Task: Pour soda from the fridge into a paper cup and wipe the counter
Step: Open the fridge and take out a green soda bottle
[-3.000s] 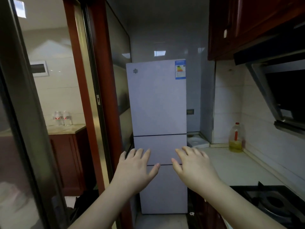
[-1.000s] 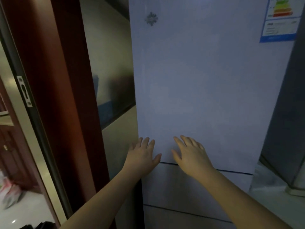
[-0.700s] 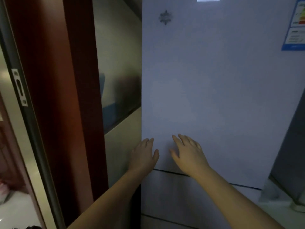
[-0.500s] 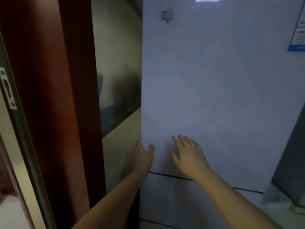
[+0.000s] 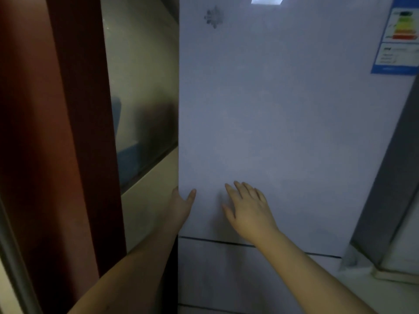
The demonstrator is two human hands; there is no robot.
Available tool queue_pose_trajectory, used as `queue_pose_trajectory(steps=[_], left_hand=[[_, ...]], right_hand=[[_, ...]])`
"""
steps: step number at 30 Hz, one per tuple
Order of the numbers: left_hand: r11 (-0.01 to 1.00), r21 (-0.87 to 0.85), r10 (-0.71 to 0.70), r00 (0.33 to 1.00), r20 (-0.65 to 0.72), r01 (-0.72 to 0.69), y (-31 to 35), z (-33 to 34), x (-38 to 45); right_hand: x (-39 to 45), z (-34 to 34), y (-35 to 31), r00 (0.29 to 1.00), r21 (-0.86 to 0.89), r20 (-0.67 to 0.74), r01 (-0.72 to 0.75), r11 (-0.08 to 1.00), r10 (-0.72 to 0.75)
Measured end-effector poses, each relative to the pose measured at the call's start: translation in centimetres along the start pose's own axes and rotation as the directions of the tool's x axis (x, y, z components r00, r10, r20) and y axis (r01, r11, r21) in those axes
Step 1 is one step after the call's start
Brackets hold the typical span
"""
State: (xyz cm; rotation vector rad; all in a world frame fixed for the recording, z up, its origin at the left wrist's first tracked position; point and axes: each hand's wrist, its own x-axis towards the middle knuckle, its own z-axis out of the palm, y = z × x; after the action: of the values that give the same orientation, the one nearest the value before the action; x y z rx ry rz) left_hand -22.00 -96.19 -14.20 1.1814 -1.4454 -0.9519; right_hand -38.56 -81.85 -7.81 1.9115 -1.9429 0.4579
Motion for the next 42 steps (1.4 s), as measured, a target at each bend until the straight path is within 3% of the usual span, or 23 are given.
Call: queue_pose_trajectory(steps=[9, 17, 19, 20, 21, 22, 23, 25, 27, 28, 30, 35, 40, 42], left_hand=[[0.997, 0.049, -0.052, 0.999, 0.005, 0.052, 1.0, -0.5, 0.0], [0.993, 0.101, -0.066, 0.998, -0.002, 0.066, -1.0, -0.5, 1.7], [0.955, 0.289, -0.036, 0.995, -0.096, 0.062, -6.0, 1.9, 5.6], [0.931, 0.361, 0.032, 0.971, -0.236, 0.057, -5.4, 2.4, 6.2], [0.917, 0.397, 0.121, 0.971, -0.206, -0.031, -3.2, 2.6, 4.9], [0.910, 0.382, 0.177, 0.984, -0.001, -0.163, -1.3, 2.6, 2.3], [0.889, 0.389, 0.230, 0.970, 0.072, -0.240, 1.3, 2.7, 0.6], [0.896, 0.407, 0.232, 0.969, -0.082, -0.180, 4.7, 2.0, -2.4], [0.838, 0.538, 0.268, 0.931, -0.249, -0.097, 2.3, 1.4, -2.8], [0.921, 0.388, 0.114, 0.980, -0.161, -0.043, 1.1, 0.4, -3.0], [0.970, 0.245, 0.005, 0.999, -0.039, 0.004, -0.4, -1.7, -3.5], [0.985, 0.162, 0.077, 0.992, -0.097, -0.061, -0.1, -2.2, -5.9], [0.960, 0.264, 0.128, 0.986, -0.106, -0.096, 1.5, -3.0, -10.4], [0.957, 0.279, 0.100, 0.993, -0.063, -0.079, 2.1, -3.6, -12.3]], right_hand=[[-0.5, 0.2, -1.4, 0.999, 0.030, -0.018, 0.035, 0.999, -0.034], [2.3, 0.3, -5.5, 0.968, 0.040, 0.050, 0.244, 0.969, -0.246], [3.6, 0.5, -6.8, 0.958, -0.006, 0.038, 0.283, 0.959, -0.283], [4.2, 0.8, -7.4, 0.950, -0.038, 0.035, 0.310, 0.950, -0.309], [4.9, 1.1, -8.0, 0.939, -0.076, 0.033, 0.345, 0.936, -0.343], [5.5, 1.5, -8.6, 0.923, -0.119, 0.034, 0.384, 0.916, -0.383], [6.1, 1.8, -9.1, 0.908, -0.167, 0.038, 0.418, 0.893, -0.418], [7.2, 2.2, -9.9, 0.881, -0.259, 0.053, 0.466, 0.846, -0.469], [7.9, 2.1, -10.3, 0.866, -0.328, 0.083, 0.491, 0.807, -0.494], [8.1, 1.9, -10.3, 0.862, -0.364, 0.099, 0.496, 0.789, -0.496], [8.3, 1.5, -10.2, 0.849, -0.438, 0.119, 0.510, 0.740, -0.515], [6.8, 1.3, -10.1, 0.811, -0.471, 0.102, 0.549, 0.690, -0.576], [3.7, 0.9, -10.5, 0.805, -0.442, 0.051, 0.549, 0.710, -0.591], [2.2, 1.1, -10.5, 0.784, -0.422, -0.051, 0.544, 0.725, -0.618]])
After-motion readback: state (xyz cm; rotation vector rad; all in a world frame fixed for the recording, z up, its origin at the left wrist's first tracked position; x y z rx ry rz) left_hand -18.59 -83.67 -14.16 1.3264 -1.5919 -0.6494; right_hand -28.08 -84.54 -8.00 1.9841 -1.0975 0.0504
